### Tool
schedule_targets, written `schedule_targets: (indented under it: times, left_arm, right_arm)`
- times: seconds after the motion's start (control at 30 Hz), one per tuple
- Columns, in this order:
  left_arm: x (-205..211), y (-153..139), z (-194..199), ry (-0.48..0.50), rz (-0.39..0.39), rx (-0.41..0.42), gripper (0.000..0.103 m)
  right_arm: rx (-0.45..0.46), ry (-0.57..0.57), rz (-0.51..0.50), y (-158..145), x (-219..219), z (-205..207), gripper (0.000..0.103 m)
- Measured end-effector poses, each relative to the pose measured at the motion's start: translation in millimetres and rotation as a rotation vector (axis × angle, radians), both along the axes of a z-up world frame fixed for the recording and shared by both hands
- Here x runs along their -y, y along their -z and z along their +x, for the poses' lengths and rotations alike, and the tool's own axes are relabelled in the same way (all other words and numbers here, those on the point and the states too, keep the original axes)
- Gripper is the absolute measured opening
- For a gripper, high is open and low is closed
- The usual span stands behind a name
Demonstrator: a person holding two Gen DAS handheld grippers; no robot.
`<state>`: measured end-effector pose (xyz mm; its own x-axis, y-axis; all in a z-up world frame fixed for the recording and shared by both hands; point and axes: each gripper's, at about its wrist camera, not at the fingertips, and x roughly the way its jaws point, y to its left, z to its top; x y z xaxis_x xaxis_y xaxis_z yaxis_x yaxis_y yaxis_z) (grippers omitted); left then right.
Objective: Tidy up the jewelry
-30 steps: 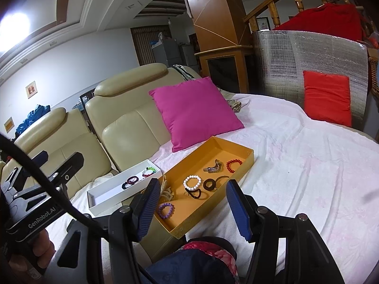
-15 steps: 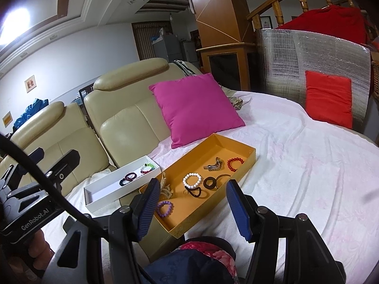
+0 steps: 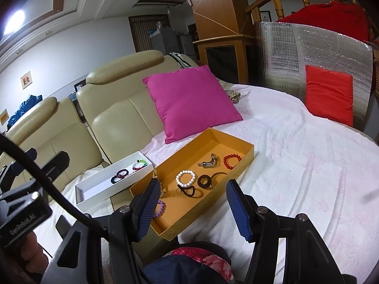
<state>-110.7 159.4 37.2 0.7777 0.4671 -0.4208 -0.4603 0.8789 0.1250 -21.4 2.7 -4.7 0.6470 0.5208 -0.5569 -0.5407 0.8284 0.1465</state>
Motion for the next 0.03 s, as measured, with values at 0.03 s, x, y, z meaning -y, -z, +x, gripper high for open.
schedule_targets:
  times: [0.03]
  left_arm:
    - [7.6, 2.2, 11.6, 0.021, 0.015, -0.013, 0.098]
  right_arm:
    - [-0.001, 0.017, 0.006, 1.8, 5.8, 6.3, 0.062]
